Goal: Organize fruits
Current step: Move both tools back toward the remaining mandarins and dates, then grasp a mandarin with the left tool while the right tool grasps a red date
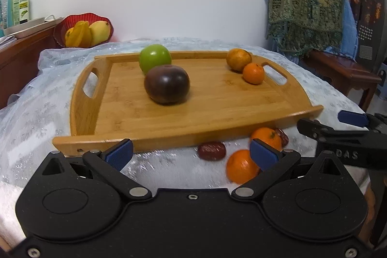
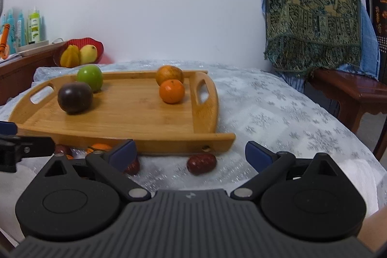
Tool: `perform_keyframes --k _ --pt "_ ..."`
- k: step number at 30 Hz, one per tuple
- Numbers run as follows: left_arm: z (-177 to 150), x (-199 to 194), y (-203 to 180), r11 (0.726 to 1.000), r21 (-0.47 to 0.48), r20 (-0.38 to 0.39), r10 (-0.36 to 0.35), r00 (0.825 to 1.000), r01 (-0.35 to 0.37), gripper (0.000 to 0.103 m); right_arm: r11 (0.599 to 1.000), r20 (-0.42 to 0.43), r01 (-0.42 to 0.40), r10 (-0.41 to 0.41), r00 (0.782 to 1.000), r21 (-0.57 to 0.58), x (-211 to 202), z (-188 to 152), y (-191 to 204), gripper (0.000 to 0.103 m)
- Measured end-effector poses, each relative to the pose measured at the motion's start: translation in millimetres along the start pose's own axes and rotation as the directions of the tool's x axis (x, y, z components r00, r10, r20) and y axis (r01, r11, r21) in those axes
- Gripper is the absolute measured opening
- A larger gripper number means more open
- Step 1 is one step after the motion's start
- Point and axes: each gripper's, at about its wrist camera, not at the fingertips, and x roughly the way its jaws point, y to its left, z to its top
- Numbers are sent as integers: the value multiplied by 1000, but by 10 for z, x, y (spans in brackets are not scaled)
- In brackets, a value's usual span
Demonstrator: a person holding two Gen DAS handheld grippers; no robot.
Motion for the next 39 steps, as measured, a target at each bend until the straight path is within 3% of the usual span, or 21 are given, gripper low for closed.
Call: perform_keyframes --k 6,9,12,14,17,24,32,35,39 --pt "-75 -69 -140 999 46 13 -23 1000 23 95 1000 -43 -4 4 999 5 57 -38 -45 96" --pt "-103 -60 -199 997 56 -7 -50 999 51 82 1000 -54 -3 3 999 3 86 -47 -29 87" --pt "-129 -33 -221 993 49 -37 -102 994 103 62 1000 -54 17 -18 998 -7 105 -62 -4 77" --pt "-144 -14 -234 991 43 -50 -121 991 123 49 999 -55 29 -30 998 -15 115 -72 11 65" --pt "-150 31 -249 990 28 -68 -134 989 136 42 999 -57 39 -40 998 -20 127 -81 20 55" --pt "-129 199 -203 981 -62 -101 -191 976 186 46 999 -75 29 -31 997 -22 154 -94 17 45" --pt "-134 197 -236 981 -63 -64 -190 980 186 40 999 -69 35 -37 997 -24 169 -93 27 34" --pt "-142 129 -251 987 -47 -21 -158 987 157 32 999 -57 40 -41 998 -17 153 -90 26 33" --pt "-139 44 -324 995 15 33 -100 994 99 32 998 -29 51 -52 998 -25 109 -81 47 33"
